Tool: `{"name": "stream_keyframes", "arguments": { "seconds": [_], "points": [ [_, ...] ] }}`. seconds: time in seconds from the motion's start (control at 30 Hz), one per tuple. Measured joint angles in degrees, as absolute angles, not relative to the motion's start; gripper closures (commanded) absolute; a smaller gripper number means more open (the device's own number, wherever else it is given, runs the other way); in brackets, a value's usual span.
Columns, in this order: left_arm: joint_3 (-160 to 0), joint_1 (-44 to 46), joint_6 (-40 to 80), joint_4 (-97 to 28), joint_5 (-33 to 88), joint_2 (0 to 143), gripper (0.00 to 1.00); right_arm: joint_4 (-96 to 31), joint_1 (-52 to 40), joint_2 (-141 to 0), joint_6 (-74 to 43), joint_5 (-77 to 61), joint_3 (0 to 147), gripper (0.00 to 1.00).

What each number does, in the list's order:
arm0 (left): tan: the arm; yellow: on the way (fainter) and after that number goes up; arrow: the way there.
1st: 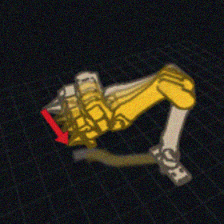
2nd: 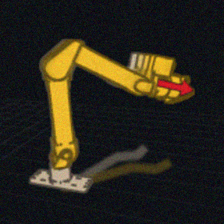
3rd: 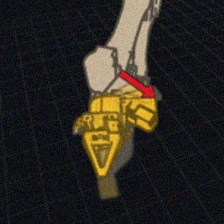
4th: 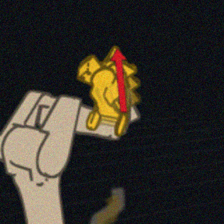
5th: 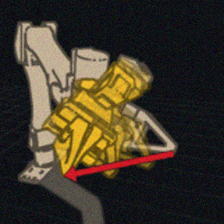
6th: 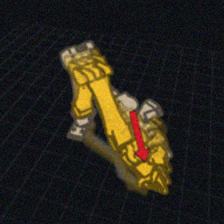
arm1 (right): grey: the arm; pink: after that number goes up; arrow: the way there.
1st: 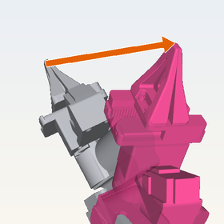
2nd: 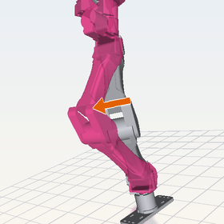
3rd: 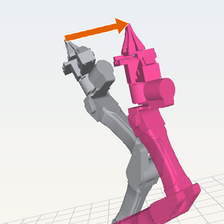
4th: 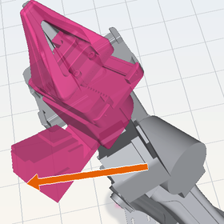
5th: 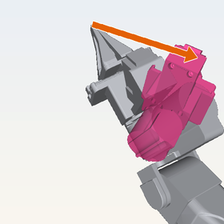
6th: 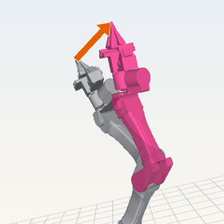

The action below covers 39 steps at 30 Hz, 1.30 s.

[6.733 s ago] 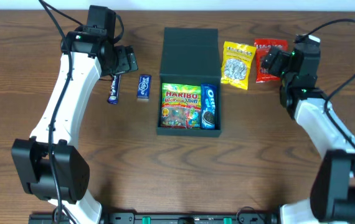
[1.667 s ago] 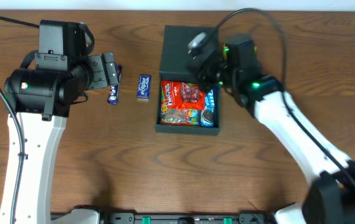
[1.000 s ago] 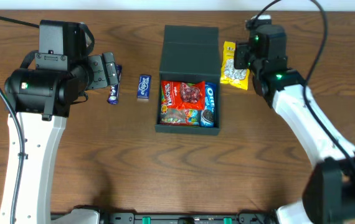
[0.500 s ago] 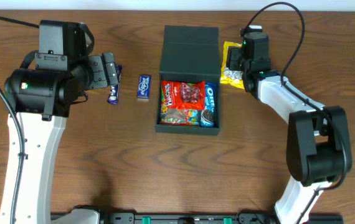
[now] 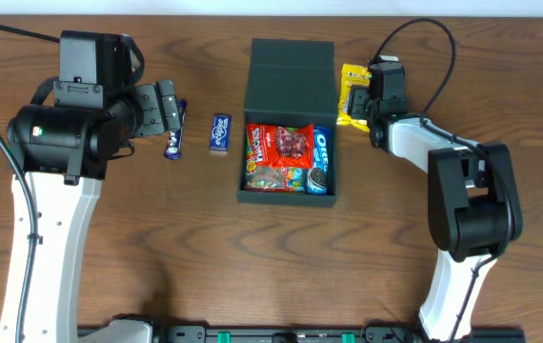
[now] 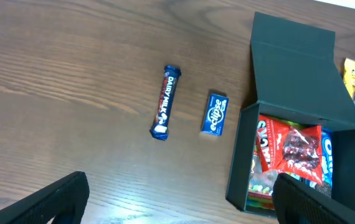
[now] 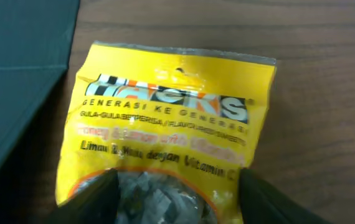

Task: Pack container
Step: 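Move the right gripper to the yellow Hacks bag and grasp it, then lift the yellow Hacks bag and lower it into the box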

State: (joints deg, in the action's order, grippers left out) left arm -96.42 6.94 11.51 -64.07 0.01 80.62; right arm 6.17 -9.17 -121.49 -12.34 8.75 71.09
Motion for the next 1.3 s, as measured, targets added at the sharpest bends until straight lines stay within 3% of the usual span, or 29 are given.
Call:
{"name": "stream_keyframes", "arguments": {
  "seconds": [0.17, 0.63, 1.1, 1.3],
  "points": [
    [-96.4, 6.9, 11.5, -64.1, 0.0, 80.6, 0.05, 6.1, -9.2, -121.5, -12.8, 8.9, 71.5, 0.98],
    [-96.4, 6.9, 11.5, -64.1, 0.0, 80.6, 0.05, 2.2, -9.2, -119.1, -11.9, 8.0, 72.2, 0.99],
    [-96.4, 6.9, 11.5, -64.1, 0.0, 80.6, 0.05, 0.6, -9.4, -97.0, -4.5, -0.4, 70.8, 0.99],
    [-96.4, 6.9, 11.5, -64.3, 0.0, 80.6, 0.05, -3.1, -11.7, -92.2, -2.0, -10.9, 70.8, 0.99]
  ]
}}
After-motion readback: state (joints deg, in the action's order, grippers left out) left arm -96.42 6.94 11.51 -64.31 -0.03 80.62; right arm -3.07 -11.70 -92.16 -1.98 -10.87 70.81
